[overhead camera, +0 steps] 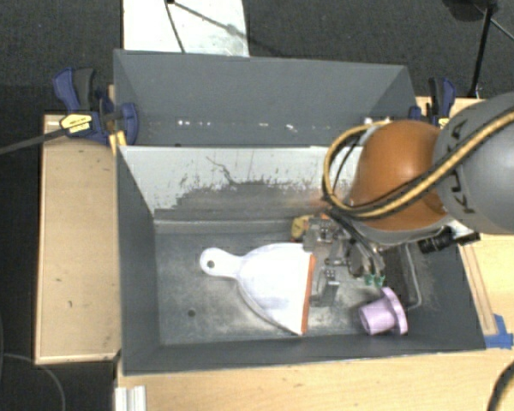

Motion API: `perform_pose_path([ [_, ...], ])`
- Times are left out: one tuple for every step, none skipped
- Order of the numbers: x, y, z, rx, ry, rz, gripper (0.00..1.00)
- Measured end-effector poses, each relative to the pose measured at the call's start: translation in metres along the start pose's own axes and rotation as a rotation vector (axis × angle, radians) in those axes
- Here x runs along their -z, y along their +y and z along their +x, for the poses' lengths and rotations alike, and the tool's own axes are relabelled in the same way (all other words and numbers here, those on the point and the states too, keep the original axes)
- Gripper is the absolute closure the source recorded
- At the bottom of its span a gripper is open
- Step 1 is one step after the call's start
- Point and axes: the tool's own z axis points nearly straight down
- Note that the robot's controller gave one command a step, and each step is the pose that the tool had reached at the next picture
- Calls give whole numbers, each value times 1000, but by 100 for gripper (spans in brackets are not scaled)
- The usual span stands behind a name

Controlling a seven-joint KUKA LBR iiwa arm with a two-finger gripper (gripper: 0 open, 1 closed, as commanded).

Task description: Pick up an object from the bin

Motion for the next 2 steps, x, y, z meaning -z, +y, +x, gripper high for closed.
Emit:
perform_pose_path([
  [-5,-3,-4,-82,5,0,0],
  [-5,-10,-14,78,-1,0,0],
])
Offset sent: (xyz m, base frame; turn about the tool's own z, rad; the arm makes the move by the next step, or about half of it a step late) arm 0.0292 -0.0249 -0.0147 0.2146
